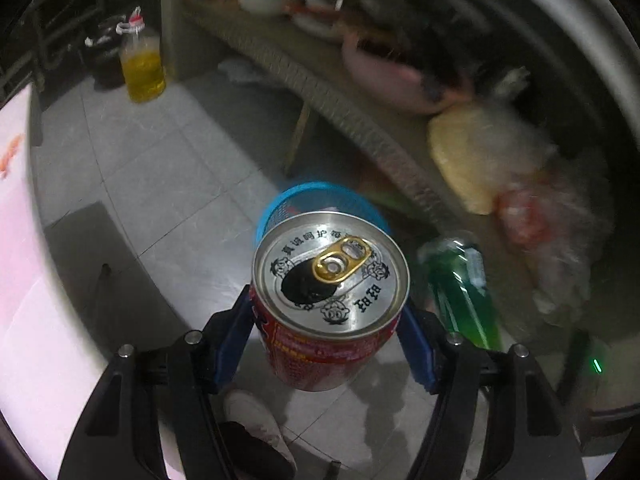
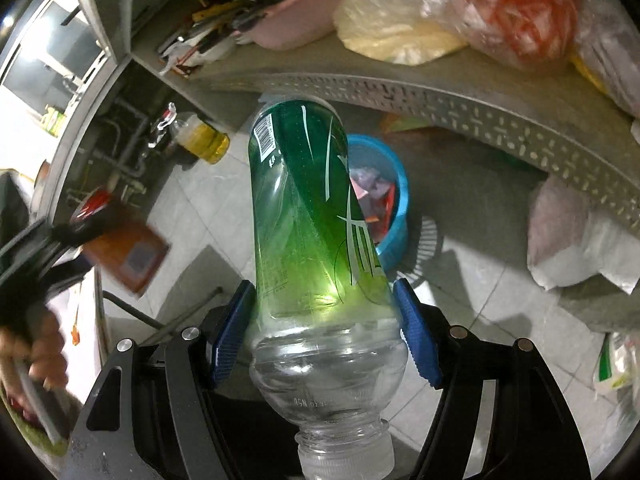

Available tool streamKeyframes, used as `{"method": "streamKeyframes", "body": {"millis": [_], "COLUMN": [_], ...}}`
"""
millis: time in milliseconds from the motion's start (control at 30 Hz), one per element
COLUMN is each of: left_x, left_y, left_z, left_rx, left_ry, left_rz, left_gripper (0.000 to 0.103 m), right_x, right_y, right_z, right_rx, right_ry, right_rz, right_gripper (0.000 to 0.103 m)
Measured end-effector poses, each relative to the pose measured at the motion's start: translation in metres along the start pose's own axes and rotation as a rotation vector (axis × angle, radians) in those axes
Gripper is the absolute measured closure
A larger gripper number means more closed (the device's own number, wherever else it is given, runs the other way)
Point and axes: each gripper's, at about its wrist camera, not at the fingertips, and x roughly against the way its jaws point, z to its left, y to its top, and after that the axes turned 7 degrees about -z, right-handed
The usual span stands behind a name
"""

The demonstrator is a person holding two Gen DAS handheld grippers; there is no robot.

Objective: Collect trash
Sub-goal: 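Carry the red can and green bottle over the blue wastebasket, then open the left tool to drop the can while the right tool releases the bottle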

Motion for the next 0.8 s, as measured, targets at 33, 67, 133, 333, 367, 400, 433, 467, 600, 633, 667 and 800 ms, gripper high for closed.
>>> {"method": "streamKeyframes", "body": {"millis": [33,67,133,333,367,400,433,467,600,633,667,800], "left_x": [-0.011,-0.025,-0.05,-0.054,-0.048,-0.042,-0.033,-0.025,0.023,0.03,0.045,0.095], "left_y": [0.004,0.009,0.018,0.022,0.02,0.019,0.019,0.019,0.012,0.009,0.004,-0.02], "left_z": [-0.002,-0.006,-0.005,0.016,0.018,0.017,0.018,0.019,0.029,0.029,0.033,0.051], "left_rx": [-0.014,-0.023,-0.004,0.108,0.107,0.099,0.088,0.082,0.063,0.057,0.045,0.027], "left_ry": [0.008,0.018,0.064,0.027,0.023,0.018,0.011,0.003,-0.021,-0.022,-0.022,0.0], "left_rz": [0.012,0.029,0.052,0.005,-0.005,-0.017,-0.036,-0.051,-0.125,-0.135,-0.152,-0.224], "left_gripper": [0.037,0.037,0.033,0.032,0.032,0.032,0.032,0.032,0.032,0.032,0.032,0.03], "right_x": [0.0,-0.002,-0.001,-0.01,-0.012,-0.015,-0.018,-0.02,-0.035,-0.04,-0.045,-0.08], "right_y": [0.001,0.001,0.002,0.0,-0.001,-0.001,-0.001,-0.001,0.003,0.004,0.005,0.015], "right_z": [-0.001,-0.005,-0.006,-0.013,-0.013,-0.013,-0.012,-0.011,-0.002,0.0,0.0,0.009], "right_rx": [-0.006,-0.015,-0.025,-0.036,-0.035,-0.034,-0.031,-0.029,-0.012,-0.008,-0.006,0.027], "right_ry": [-0.003,-0.008,-0.013,-0.038,-0.041,-0.043,-0.045,-0.045,-0.048,-0.051,-0.052,-0.077], "right_rz": [0.002,0.006,0.01,0.031,0.036,0.04,0.044,0.048,0.061,0.067,0.072,0.1], "right_gripper": [0.037,0.037,0.036,0.036,0.036,0.036,0.036,0.036,0.036,0.036,0.036,0.036]}}
